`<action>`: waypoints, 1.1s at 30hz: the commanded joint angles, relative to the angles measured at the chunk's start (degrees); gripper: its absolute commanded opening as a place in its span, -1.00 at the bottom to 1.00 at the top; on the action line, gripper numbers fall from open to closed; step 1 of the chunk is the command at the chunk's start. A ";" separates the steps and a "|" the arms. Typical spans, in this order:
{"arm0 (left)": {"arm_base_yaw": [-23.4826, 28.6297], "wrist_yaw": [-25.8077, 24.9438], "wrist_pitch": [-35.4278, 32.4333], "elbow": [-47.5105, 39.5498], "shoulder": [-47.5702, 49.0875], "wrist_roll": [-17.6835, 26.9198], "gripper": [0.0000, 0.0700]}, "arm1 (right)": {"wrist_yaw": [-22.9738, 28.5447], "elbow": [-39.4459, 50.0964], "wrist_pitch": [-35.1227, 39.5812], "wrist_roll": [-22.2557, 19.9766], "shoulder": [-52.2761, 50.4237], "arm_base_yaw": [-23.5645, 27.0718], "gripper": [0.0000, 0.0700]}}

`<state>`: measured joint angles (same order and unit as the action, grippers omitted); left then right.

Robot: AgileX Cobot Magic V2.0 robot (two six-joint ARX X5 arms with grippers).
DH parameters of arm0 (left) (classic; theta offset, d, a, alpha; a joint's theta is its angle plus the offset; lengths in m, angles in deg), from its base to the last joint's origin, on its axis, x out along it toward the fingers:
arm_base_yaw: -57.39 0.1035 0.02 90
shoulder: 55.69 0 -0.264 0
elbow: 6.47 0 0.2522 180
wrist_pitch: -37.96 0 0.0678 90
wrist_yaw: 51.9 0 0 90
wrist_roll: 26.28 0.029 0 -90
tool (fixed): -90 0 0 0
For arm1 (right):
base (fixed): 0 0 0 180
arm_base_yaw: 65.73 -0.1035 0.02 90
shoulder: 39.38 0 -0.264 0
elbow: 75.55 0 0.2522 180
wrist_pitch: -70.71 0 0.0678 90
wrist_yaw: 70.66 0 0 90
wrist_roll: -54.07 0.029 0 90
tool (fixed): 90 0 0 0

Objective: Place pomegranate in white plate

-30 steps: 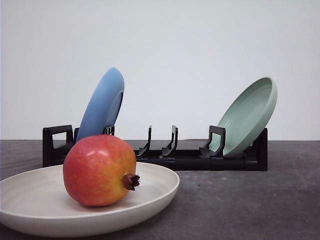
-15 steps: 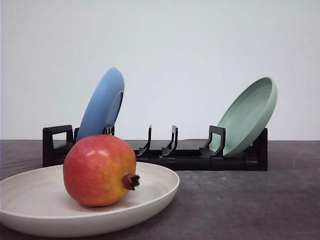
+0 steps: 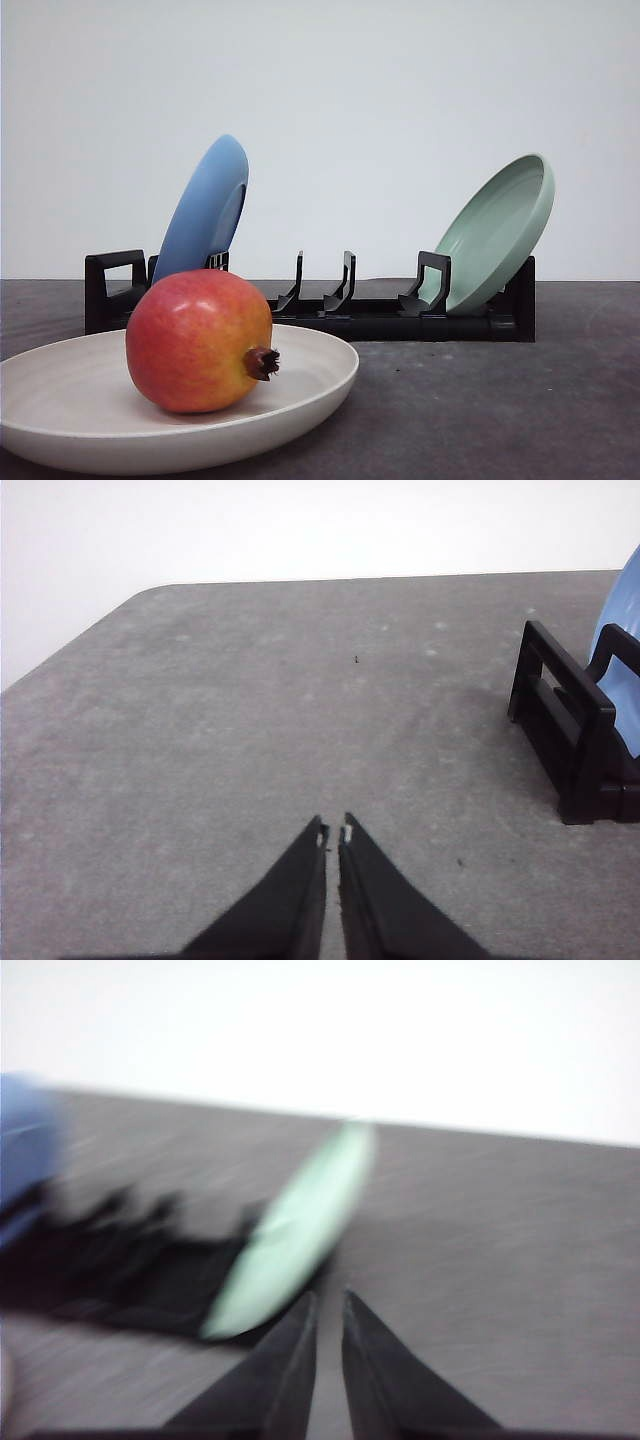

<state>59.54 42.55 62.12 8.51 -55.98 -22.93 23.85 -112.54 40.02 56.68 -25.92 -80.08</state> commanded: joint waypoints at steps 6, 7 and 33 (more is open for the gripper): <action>0.09 0.09 0.28 -0.52 0.13 -0.39 -1.00 | 0.07 14.31 12.55 -1.41 -6.42 10.91 -0.87; 0.09 0.09 0.28 -0.52 0.13 -0.39 -1.00 | 0.05 15.47 12.68 -1.41 -7.20 11.76 -0.87; 0.09 0.09 0.28 -0.52 0.13 -0.39 -1.00 | -0.42 22.58 7.73 -2.62 -13.26 14.86 -0.87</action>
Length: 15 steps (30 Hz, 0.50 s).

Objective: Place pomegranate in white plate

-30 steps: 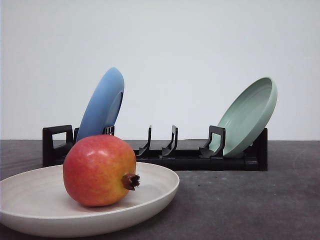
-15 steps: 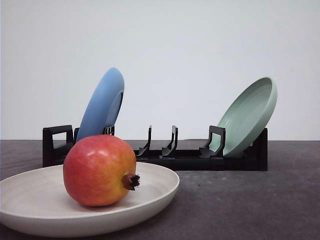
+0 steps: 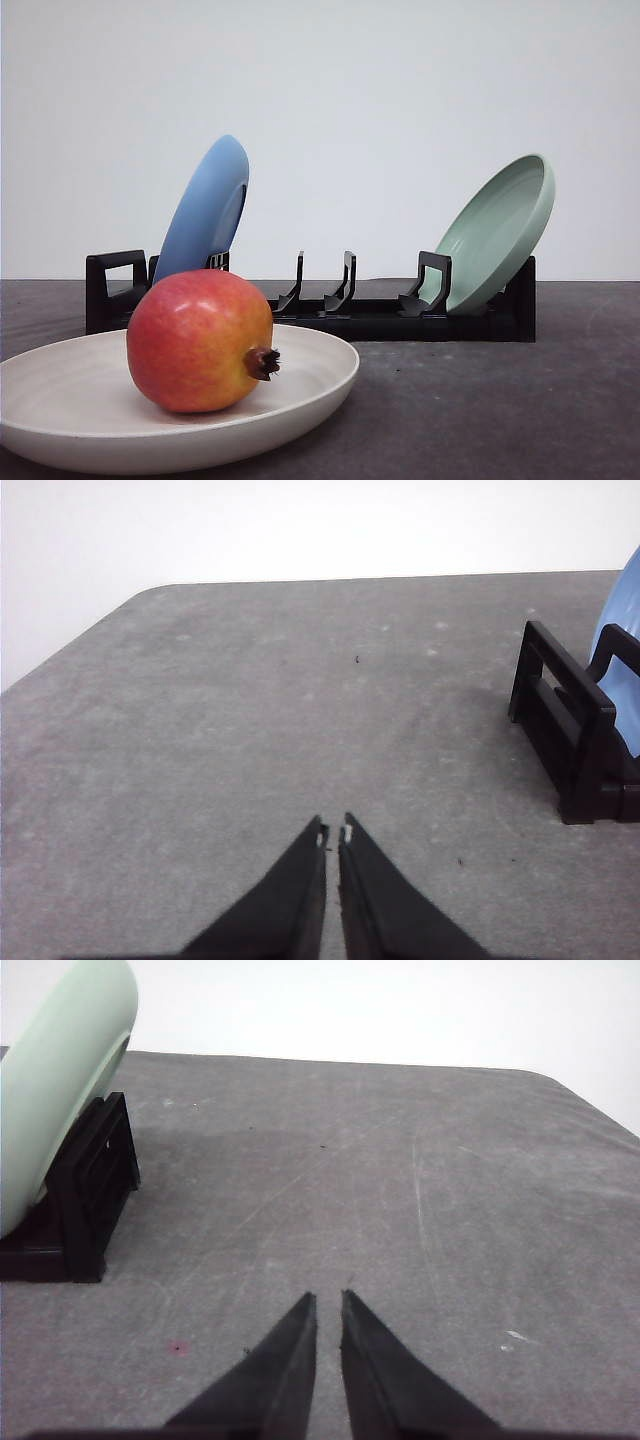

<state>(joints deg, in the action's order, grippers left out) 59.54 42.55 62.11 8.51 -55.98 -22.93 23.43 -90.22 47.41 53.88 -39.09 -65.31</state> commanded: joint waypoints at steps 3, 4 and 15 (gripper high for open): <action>0.09 0.09 0.29 -0.52 0.13 -0.39 -1.00 | 0.01 0.25 0.49 0.17 -0.09 0.09 -0.87; 0.09 0.09 0.29 -0.52 0.13 -0.39 -1.00 | 0.02 0.25 0.48 0.17 -0.09 0.09 -0.87; 0.09 0.09 0.29 -0.52 0.13 -0.39 -1.00 | 0.04 0.24 0.52 0.17 -0.09 0.09 -0.87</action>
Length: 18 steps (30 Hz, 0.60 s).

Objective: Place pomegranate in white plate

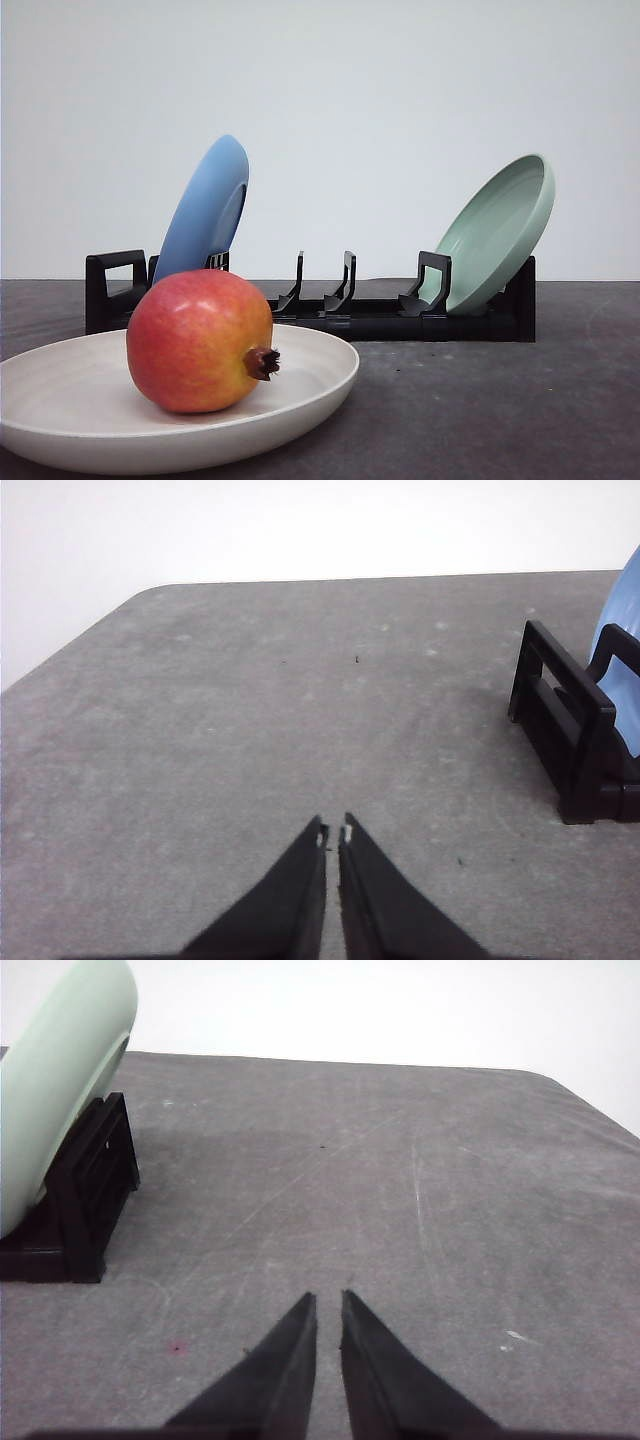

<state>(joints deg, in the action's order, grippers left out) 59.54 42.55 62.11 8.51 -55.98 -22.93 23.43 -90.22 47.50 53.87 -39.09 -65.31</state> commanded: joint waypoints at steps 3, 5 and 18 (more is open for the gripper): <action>0.09 0.09 0.29 -0.52 0.13 -0.39 -1.00 | 0.04 0.24 0.44 0.19 -0.09 0.09 -0.87; 0.09 0.09 0.29 -0.52 0.13 -0.39 -1.00 | 0.04 0.24 0.42 0.19 -0.09 0.09 -0.87; 0.09 0.09 0.29 -0.52 0.13 -0.39 -1.00 | 0.04 0.24 0.42 0.19 -0.09 0.09 -0.87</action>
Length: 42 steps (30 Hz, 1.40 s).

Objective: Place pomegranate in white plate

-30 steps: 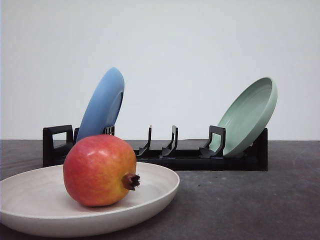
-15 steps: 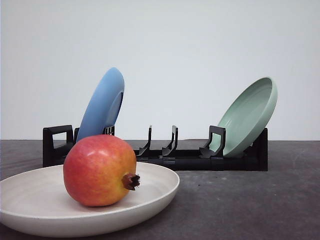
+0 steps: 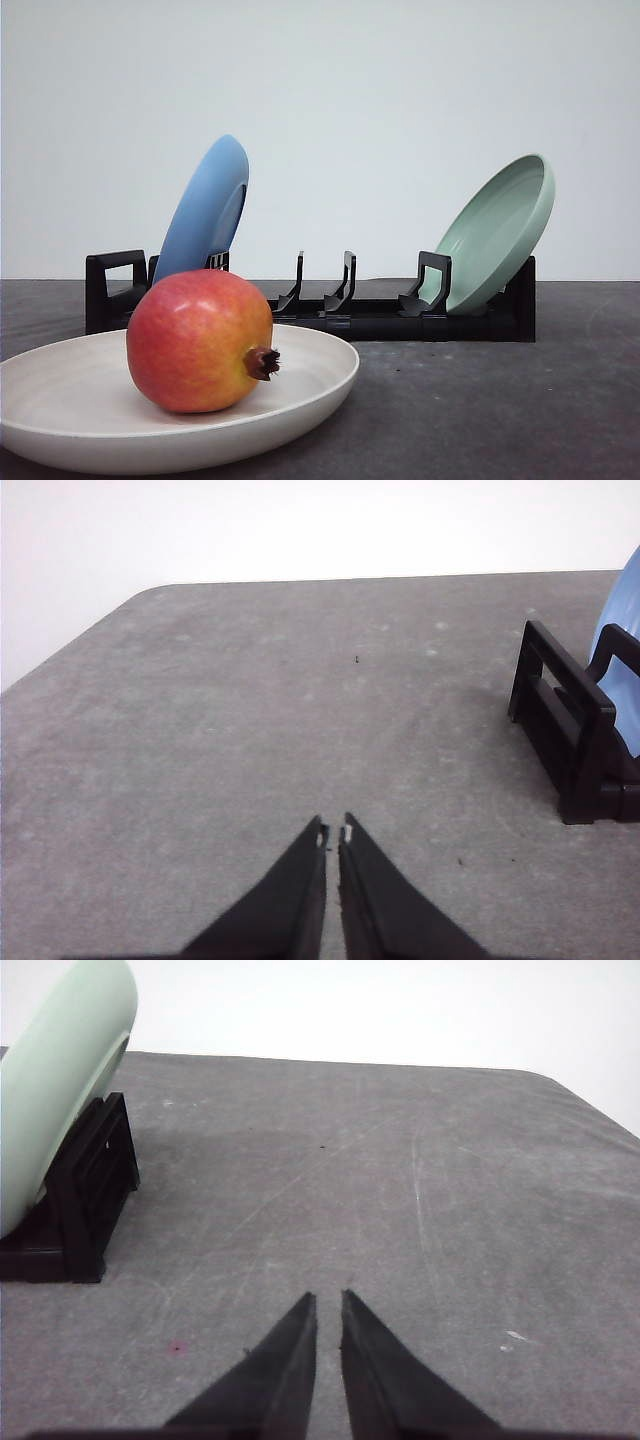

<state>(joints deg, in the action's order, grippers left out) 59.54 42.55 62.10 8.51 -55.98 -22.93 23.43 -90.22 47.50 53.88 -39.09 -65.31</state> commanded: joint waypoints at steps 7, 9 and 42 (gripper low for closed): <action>0.09 0.09 0.30 -0.52 0.13 -0.39 -1.00 | 0.04 0.24 0.43 0.17 -0.09 0.09 -0.87; 0.09 0.09 0.30 -0.52 0.13 -0.39 -1.00 | 0.04 0.24 0.42 0.17 -0.09 0.09 -0.87; 0.09 0.09 0.30 -0.52 0.13 -0.39 -1.00 | 0.04 0.24 0.44 0.17 -0.09 0.09 -0.87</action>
<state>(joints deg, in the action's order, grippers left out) 59.54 42.55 62.11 8.51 -55.98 -22.93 23.43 -90.22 47.52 53.87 -39.09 -65.31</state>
